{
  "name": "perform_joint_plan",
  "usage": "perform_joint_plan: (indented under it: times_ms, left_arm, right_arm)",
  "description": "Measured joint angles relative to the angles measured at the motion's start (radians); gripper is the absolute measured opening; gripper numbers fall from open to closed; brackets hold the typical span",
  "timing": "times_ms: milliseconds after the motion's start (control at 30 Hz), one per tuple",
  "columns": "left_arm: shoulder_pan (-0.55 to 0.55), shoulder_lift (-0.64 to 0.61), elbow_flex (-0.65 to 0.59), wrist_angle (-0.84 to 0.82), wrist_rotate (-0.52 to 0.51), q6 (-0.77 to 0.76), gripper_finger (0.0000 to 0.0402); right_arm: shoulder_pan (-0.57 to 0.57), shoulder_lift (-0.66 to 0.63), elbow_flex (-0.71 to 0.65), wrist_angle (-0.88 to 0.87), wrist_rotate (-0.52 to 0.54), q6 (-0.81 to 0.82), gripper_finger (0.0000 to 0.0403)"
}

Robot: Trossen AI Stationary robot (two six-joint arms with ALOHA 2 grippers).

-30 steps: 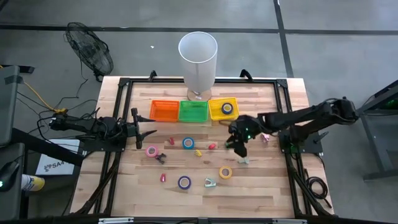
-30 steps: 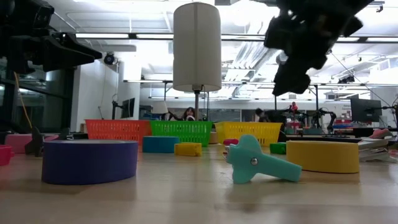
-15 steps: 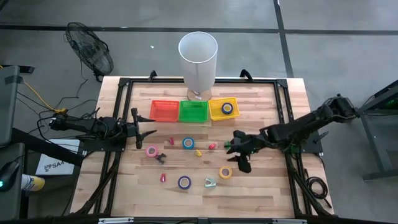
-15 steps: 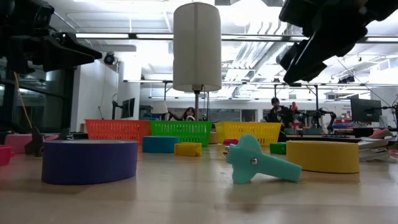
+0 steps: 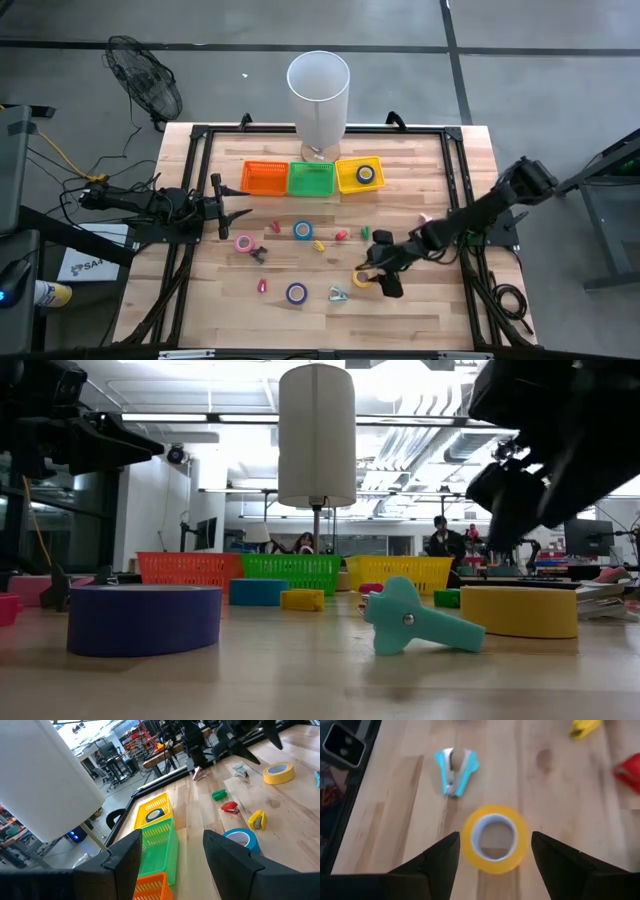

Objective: Pick and place Stapler, Stapler remover, tape
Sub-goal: Put the yellow tape into the yellow bin

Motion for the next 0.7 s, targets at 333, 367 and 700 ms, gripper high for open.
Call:
perform_joint_plan:
  times_ms: [333, 367, 700]
  left_arm:
    - [0.000, 0.000, 0.000, 0.000, 0.000, 0.000, 0.0207]
    - [0.000, 0.000, 0.000, 0.000, 0.000, 0.000, 0.0207]
    - [0.000, 0.000, 0.000, 0.000, 0.000, 0.000, 0.0207]
  right_arm:
    - [0.061, 0.036, 0.000, 0.044, 0.056, 0.000, 0.0233]
    - [0.068, 0.037, 0.000, 0.040, 0.064, 0.000, 0.0231]
    - [0.093, 0.045, 0.000, 0.057, 0.092, -0.038, 0.0210]
